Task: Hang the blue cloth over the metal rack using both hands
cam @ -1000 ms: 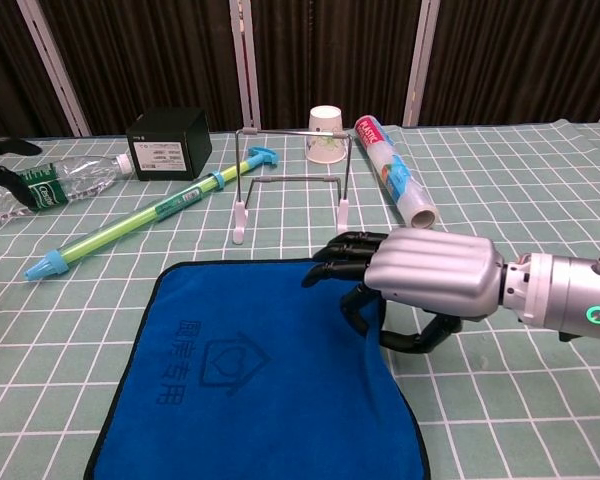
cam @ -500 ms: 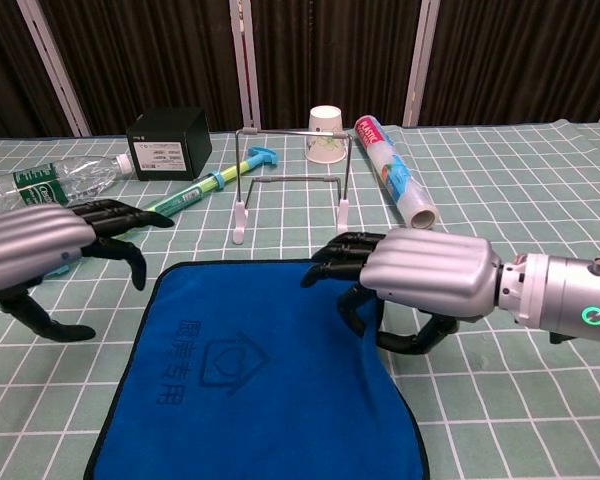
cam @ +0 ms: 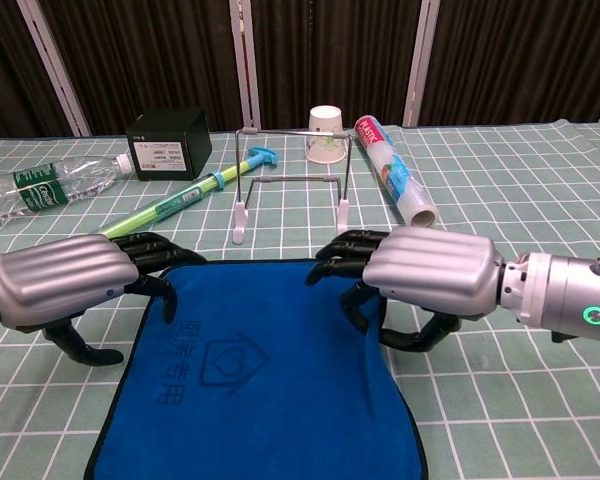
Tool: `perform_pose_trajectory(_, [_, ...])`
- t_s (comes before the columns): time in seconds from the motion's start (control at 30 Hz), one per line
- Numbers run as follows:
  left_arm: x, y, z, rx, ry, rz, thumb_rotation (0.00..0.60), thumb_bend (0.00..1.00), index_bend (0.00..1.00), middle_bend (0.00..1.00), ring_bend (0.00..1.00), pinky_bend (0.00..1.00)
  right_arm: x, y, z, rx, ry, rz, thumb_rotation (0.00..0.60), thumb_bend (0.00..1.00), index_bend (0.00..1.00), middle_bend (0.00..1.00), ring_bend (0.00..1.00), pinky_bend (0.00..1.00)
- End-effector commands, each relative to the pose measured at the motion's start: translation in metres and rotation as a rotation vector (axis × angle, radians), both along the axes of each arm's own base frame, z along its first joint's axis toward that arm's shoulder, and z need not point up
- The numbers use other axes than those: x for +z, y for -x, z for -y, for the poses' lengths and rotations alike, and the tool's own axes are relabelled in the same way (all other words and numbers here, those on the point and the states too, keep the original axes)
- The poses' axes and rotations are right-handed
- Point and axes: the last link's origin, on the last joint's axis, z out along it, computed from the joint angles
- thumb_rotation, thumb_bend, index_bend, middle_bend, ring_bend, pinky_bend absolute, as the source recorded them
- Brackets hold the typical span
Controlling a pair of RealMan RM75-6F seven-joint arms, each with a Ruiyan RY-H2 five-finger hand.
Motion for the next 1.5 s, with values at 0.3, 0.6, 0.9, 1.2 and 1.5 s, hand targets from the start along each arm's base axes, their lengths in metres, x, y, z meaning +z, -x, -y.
perform_pose_trajectory(0.3, [-0.010,-0.004,0.001,-0.018,0.004,-0.008,0.600,0.26,0.38,0.00,0.00,0.00,0.001,0.003,0.000,-0.003,-0.003,0.005,0.600,0.45,0.63,0.10,0.00,0.00])
perform_pose_trajectory(0.6, [-0.016,-0.015,0.001,-0.033,0.015,-0.002,0.600,0.32,0.38,0.00,0.00,0.00,0.003,0.003,-0.002,0.000,-0.006,0.006,0.600,0.45,0.63,0.11,0.00,0.00])
perform_pose_trajectory(0.9, [-0.018,-0.023,0.004,-0.040,0.029,-0.001,0.600,0.47,0.40,0.00,0.00,0.00,0.004,0.002,-0.003,-0.004,-0.007,0.013,0.600,0.45,0.63,0.11,0.00,0.00])
perform_pose_trajectory(1.2, [-0.016,-0.034,-0.001,0.009,-0.022,0.042,0.600,0.55,0.73,0.00,0.00,0.00,0.013,0.000,-0.001,-0.004,0.015,0.037,0.600,0.45,0.63,0.11,0.00,0.00])
perform_pose_trajectory(1.5, [0.015,-0.069,-0.028,0.083,-0.141,0.212,0.600,0.59,0.78,0.00,0.00,0.00,0.044,-0.027,0.021,-0.010,0.088,0.138,0.600,0.45,0.63,0.11,0.00,0.00])
